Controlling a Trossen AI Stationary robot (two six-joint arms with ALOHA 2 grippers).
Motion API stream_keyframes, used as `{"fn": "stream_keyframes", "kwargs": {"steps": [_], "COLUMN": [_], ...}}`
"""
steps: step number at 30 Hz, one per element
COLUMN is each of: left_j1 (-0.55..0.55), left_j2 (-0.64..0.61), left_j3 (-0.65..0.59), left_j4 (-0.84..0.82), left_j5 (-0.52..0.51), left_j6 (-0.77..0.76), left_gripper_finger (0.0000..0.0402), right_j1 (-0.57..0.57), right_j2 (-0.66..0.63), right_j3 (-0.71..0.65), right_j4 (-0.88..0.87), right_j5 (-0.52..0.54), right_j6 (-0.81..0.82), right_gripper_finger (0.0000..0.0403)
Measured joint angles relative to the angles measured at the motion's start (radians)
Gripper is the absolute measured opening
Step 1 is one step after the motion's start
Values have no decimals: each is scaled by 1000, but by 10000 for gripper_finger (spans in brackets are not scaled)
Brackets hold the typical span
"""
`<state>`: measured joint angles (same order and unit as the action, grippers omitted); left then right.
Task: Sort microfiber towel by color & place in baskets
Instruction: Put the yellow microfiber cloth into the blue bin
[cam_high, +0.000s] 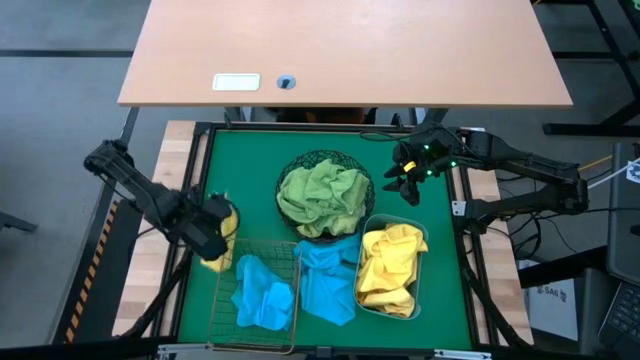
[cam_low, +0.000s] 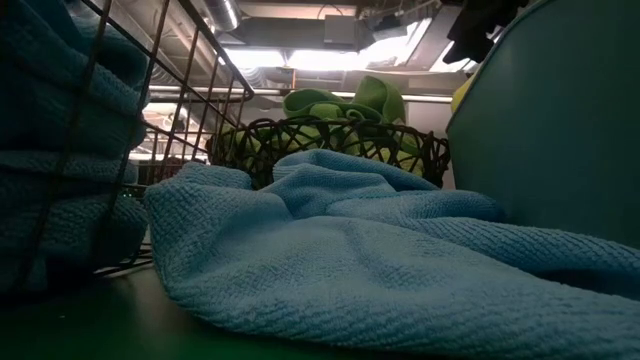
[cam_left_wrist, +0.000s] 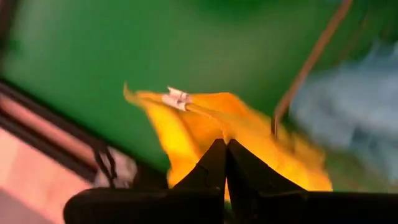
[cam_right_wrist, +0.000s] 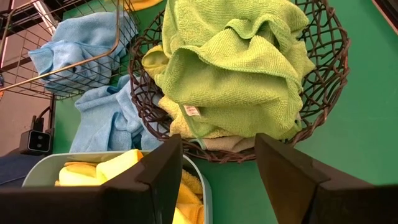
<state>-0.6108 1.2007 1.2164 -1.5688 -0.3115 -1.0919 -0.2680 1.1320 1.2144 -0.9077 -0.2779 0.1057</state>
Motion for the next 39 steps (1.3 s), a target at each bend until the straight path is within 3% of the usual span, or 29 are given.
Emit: {"fn": "stream_keyframes", "kwargs": {"steps": [6, 11, 15, 28, 39], "left_j1": [24, 48, 72, 227, 334], "left_j2": [-2, -2, -2, 68, 176], "left_j3": [166, 255, 269, 268, 268], "left_j4": [-2, 58, 201, 835, 1258], "left_j5": [-385, -724, -855, -873, -580], "left_j6": [2, 8, 139, 702, 1011], "left_gripper_finger": [0, 0, 0, 0, 0], "right_j1": [0, 0, 0, 48, 175], "right_j2": [0, 0, 13, 148, 276], "right_j3": [0, 0, 0, 0, 0], "right_j4": [43, 176, 323, 697, 955], "right_j5": [-1, 0, -2, -55, -48], "right_j6": [-9, -9, -10, -14, -37], "right_gripper_finger": [202, 202, 202, 202, 202]}}
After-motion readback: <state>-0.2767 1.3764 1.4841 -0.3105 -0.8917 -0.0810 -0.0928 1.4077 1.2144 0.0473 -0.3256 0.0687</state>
